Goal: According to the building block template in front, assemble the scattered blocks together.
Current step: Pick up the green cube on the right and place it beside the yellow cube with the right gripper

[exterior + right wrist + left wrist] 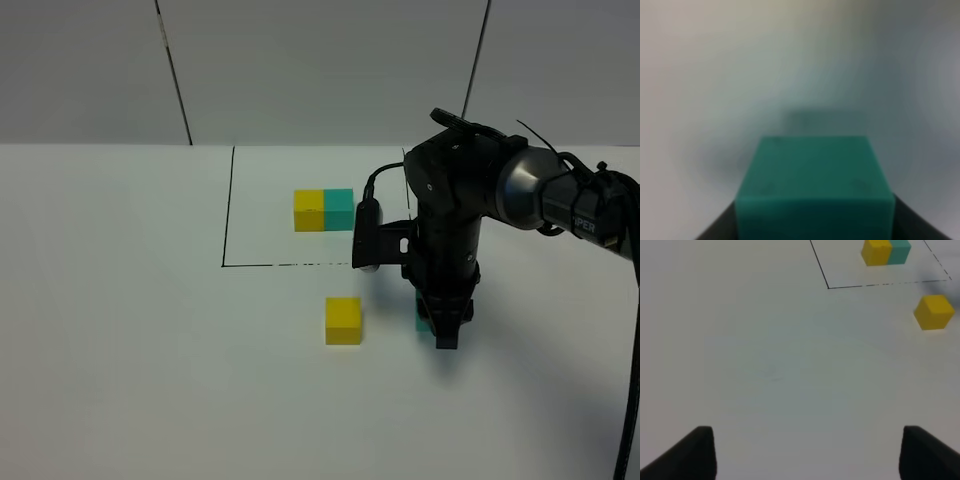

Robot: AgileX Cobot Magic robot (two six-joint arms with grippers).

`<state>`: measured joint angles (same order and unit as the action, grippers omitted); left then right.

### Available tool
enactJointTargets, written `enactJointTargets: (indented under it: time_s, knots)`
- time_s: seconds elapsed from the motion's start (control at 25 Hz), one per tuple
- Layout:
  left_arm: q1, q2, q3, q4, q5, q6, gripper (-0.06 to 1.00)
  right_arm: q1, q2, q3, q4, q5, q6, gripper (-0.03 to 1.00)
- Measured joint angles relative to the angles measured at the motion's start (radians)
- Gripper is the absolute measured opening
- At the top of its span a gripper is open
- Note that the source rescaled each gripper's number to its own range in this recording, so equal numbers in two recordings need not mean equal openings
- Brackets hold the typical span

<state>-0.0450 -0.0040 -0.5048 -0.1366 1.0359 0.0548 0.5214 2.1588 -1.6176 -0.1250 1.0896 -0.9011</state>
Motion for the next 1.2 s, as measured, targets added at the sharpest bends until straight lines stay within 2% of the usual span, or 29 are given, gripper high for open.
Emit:
enactJointTargets:
  time_s: [0.4, 0.96, 1.2]
  knots:
    - [0.000, 0.000, 0.000, 0.000, 0.000, 0.000, 0.65, 0.026, 0.008, 0.000, 0.015, -0.042, -0.081, 0.01]
    - [0.000, 0.000, 0.000, 0.000, 0.000, 0.000, 0.65, 0.055, 0.092, -0.018, 0.045, -0.133, -0.053, 0.01]
    - [0.000, 0.000, 0.000, 0.000, 0.000, 0.000, 0.65, 0.055, 0.092, -0.018, 0.046, -0.144, -0.048, 0.01]
